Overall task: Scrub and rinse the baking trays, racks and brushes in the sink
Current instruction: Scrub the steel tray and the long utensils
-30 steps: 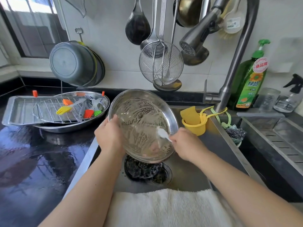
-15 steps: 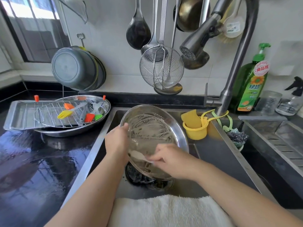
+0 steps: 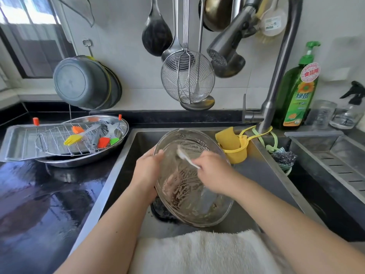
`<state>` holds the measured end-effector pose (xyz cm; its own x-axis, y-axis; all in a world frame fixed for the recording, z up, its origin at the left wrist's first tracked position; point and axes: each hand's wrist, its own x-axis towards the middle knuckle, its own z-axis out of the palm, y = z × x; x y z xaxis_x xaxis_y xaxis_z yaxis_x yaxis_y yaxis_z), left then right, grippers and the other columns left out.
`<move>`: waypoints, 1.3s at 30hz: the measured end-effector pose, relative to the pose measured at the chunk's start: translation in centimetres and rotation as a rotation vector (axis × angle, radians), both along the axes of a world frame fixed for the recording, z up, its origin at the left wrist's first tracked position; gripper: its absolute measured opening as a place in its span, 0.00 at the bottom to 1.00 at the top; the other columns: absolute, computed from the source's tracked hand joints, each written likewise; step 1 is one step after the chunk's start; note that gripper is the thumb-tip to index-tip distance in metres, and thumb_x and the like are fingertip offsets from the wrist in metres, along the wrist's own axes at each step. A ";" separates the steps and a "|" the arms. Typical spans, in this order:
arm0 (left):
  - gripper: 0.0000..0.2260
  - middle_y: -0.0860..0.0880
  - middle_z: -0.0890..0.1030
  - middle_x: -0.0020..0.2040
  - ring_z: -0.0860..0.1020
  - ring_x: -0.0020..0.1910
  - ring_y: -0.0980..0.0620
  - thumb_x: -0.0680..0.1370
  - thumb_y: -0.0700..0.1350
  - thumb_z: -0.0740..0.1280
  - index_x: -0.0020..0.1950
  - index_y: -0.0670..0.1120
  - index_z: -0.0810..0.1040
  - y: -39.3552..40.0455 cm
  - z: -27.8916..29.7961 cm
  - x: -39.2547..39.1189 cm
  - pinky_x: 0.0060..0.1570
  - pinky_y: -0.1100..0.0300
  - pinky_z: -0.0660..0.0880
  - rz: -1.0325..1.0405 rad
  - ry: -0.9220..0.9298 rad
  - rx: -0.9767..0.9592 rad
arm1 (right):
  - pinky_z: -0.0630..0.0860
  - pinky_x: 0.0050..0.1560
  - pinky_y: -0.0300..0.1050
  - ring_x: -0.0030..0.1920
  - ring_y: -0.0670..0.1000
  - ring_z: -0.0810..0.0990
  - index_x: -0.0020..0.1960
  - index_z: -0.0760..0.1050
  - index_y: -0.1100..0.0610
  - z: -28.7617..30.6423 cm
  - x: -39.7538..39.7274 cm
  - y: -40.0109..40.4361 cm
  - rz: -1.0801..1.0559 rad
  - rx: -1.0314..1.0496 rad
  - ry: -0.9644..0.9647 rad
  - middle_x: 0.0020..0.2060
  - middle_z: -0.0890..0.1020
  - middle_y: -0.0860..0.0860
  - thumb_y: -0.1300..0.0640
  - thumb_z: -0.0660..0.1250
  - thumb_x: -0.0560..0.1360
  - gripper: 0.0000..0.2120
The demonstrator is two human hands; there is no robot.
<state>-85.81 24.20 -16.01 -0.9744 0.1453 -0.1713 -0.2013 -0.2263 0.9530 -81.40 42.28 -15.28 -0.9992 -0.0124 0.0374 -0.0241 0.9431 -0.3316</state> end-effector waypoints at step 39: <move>0.20 0.54 0.88 0.51 0.78 0.44 0.65 0.81 0.35 0.63 0.64 0.54 0.85 -0.3 1.4 0.7 0.50 0.61 0.80 0.454 0.447 -0.068 | 0.71 0.41 0.41 0.41 0.48 0.77 0.64 0.82 0.41 0.6 1.8 2.6 0.052 0.110 -0.435 0.47 0.85 0.49 0.57 0.65 0.80 0.17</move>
<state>-85.08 23.89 -14.59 -0.9159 -0.2952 0.2720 0.3209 -0.1314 0.9380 -79.62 44.88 -14.65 -0.9196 -0.0438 -0.3903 0.0466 0.9746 -0.2190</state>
